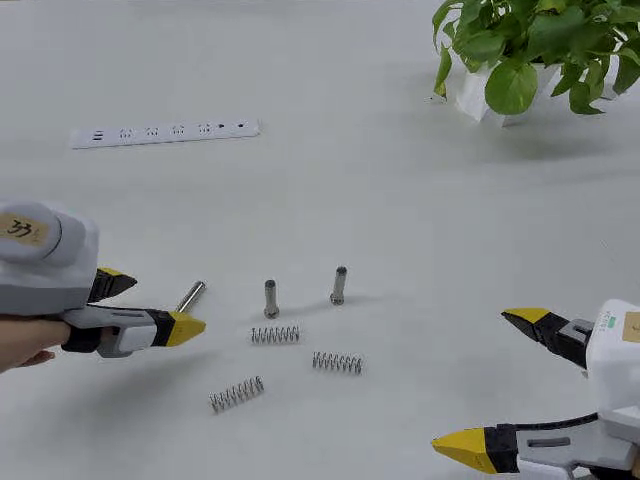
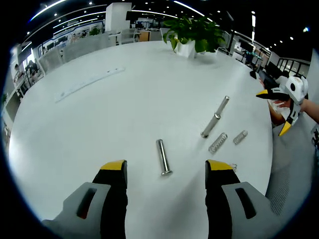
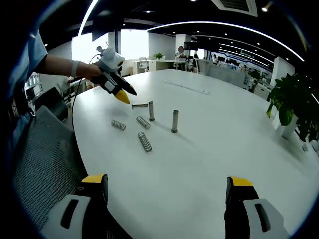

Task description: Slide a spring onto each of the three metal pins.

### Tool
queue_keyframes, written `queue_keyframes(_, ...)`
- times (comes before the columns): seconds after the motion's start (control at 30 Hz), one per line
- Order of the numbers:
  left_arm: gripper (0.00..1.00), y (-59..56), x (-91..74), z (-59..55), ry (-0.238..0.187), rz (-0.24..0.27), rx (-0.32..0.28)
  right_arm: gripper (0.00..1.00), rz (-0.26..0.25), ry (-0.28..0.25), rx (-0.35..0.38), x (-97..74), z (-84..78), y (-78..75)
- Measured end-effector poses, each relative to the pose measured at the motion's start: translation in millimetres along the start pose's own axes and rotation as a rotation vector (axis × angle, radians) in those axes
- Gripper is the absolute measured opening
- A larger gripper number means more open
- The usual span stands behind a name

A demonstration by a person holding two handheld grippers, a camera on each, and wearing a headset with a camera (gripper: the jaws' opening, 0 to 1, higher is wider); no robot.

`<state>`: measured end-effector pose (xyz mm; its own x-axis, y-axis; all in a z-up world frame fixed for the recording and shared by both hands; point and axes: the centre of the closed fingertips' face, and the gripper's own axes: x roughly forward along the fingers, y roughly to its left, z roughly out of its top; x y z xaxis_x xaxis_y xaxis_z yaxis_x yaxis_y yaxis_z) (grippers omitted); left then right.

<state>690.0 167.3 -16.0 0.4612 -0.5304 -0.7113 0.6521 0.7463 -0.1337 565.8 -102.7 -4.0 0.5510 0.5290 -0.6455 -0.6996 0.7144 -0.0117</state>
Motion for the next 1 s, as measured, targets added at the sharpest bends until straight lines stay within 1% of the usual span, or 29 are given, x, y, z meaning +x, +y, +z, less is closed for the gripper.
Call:
queue_keyframes(0.1,0.53,1.3,4.2,1.6,0.009,-0.002,0.000,0.98,0.002,0.000,0.002,0.6,0.7,0.5)
queue_keyframes(0.23,0.45,4.6,10.6,2.5,0.020,0.000,-0.022,0.98,0.005,-0.001,0.003,1.5,1.3,2.0)
queue_keyframes(0.33,0.37,6.8,14.2,2.2,0.027,0.005,-0.010,0.98,0.008,0.000,0.002,1.7,1.2,3.2)
queue_keyframes(0.6,0.28,13.2,20.5,5.7,0.026,0.013,-0.032,0.98,0.002,0.007,0.009,-0.1,-1.5,2.4)
queue_keyframes(0.8,0.24,14.2,29.2,4.6,0.047,0.014,-0.039,0.97,0.003,0.008,0.012,0.3,-2.3,3.0)
queue_keyframes(0.9,0.19,12.9,34.0,5.1,0.061,0.009,-0.030,0.97,0.004,0.012,0.009,0.1,-2.8,3.7)
queue_keyframes(1.0,0.18,12.6,37.7,5.8,0.075,0.007,-0.024,0.97,0.001,0.010,0.012,-1.3,-3.1,3.6)
